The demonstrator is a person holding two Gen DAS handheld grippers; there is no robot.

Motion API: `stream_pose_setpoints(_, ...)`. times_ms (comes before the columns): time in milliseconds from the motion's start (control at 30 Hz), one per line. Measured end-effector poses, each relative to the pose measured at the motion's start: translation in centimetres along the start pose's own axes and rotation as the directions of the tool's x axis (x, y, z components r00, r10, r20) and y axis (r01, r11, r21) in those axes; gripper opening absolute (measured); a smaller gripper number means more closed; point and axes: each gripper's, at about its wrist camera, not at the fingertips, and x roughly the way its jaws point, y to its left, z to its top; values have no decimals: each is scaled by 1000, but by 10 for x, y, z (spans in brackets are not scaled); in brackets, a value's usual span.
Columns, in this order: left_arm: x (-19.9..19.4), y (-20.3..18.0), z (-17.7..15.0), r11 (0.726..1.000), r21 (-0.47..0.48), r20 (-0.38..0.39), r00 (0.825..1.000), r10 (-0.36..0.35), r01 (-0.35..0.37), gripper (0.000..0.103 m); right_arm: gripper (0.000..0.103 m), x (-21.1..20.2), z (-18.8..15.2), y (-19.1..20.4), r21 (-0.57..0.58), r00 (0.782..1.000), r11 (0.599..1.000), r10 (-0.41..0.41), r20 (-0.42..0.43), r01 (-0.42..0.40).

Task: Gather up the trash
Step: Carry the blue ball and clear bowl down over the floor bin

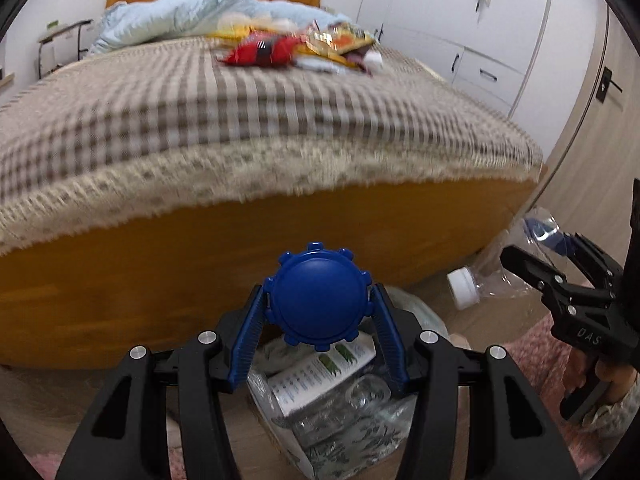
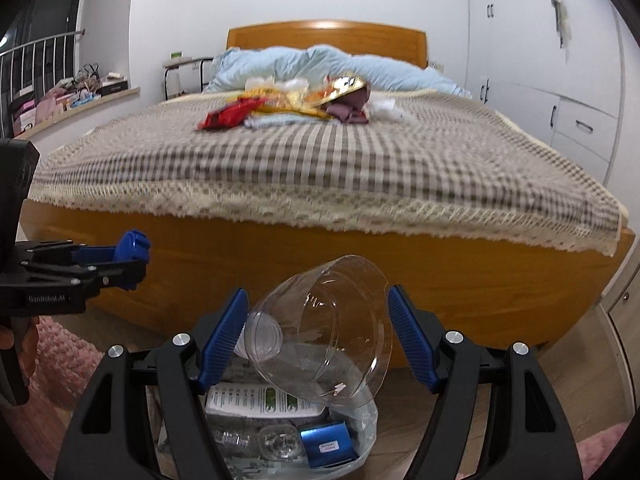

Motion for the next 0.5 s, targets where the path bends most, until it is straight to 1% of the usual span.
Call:
stream_pose_setpoints(100, 10, -3, -4, 1000, 23, -29, 1000, 5, -5, 51, 70, 4, -4, 2, -10, 1000, 1000, -1, -18, 1)
stream_pose_setpoints(300, 24, -6, -3, 1000, 19, -62, 998, -14, 16, 51, 70, 9, -4, 6, -18, 1000, 1000, 0, -26, -1)
stream_pose_setpoints(500, 35, -13, -7, 999, 38, -94, 996, -10, 14, 51, 70, 14, -6, 10, -43, 999, 999, -1, -41, -1)
